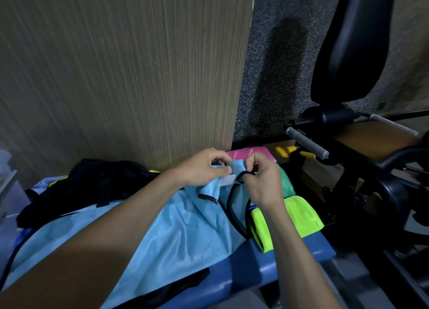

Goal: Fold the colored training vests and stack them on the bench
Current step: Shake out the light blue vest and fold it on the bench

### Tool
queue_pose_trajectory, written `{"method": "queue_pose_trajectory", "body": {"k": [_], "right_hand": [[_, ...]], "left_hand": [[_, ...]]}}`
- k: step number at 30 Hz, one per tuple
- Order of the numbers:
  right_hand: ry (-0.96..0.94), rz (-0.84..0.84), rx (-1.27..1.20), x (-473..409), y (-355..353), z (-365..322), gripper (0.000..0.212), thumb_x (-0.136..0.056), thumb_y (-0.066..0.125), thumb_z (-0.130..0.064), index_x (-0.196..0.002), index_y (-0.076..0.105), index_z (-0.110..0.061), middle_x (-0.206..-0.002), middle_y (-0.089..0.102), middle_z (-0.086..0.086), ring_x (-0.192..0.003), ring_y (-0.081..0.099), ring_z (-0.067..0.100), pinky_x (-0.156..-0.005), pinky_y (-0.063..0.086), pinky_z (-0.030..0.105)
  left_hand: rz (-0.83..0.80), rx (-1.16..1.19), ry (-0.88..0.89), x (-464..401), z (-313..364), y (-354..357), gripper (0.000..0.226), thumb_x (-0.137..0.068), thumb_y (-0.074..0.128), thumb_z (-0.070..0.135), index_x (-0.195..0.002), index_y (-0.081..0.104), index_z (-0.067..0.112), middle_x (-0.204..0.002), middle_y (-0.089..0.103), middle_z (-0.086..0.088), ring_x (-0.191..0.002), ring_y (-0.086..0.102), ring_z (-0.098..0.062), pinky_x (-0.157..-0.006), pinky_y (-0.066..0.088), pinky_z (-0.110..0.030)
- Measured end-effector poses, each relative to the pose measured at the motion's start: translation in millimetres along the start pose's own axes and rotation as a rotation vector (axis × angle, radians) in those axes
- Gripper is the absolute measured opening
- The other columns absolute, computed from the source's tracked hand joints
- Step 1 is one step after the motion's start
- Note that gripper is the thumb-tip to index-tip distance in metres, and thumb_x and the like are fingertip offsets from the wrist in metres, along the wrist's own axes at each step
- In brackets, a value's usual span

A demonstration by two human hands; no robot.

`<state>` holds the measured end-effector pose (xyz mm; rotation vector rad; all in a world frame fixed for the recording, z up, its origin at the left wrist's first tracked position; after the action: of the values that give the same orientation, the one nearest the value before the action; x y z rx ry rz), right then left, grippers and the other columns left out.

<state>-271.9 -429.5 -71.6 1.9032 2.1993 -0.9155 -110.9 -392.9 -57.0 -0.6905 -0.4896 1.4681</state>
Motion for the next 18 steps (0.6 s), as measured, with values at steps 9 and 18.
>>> {"method": "queue_pose_trajectory", "body": {"k": [9, 18], "right_hand": [[-0.012, -0.110, -0.080, 15, -10, -7, 0.028, -0.077, 0.085, -0.010, -0.086, 0.062, -0.022, -0.061, 0.054, -0.010, -0.056, 0.046, 0.006, -0.055, 0.039, 0.024], [0.045, -0.103, 0.002, 19, -11, -7, 0.023, -0.081, 0.080, -0.014, -0.075, 0.059, -0.023, -0.062, 0.062, -0.007, -0.058, 0.052, 0.011, -0.058, 0.044, 0.037]], "left_hand": [[0.253, -0.242, -0.105, 15, 8, -23, 0.007, -0.098, 0.062, 0.028, -0.091, 0.059, 0.026, -0.085, 0.063, 0.006, -0.072, 0.060, -0.012, -0.065, 0.049, -0.037], [0.307, -0.117, -0.013, 25, 23, -26, 0.006, -0.094, 0.067, 0.024, -0.089, 0.065, 0.027, -0.087, 0.067, 0.017, -0.088, 0.063, -0.001, -0.076, 0.047, -0.028]]}}
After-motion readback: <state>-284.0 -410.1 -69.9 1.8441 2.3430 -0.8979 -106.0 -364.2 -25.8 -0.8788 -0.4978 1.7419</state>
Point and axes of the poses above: each hand's wrist, its own x-axis away from the middle knuckle, its own y-axis out of the palm, z = x × y, the point moved 5 cm from there along -x, towards the middle knuckle
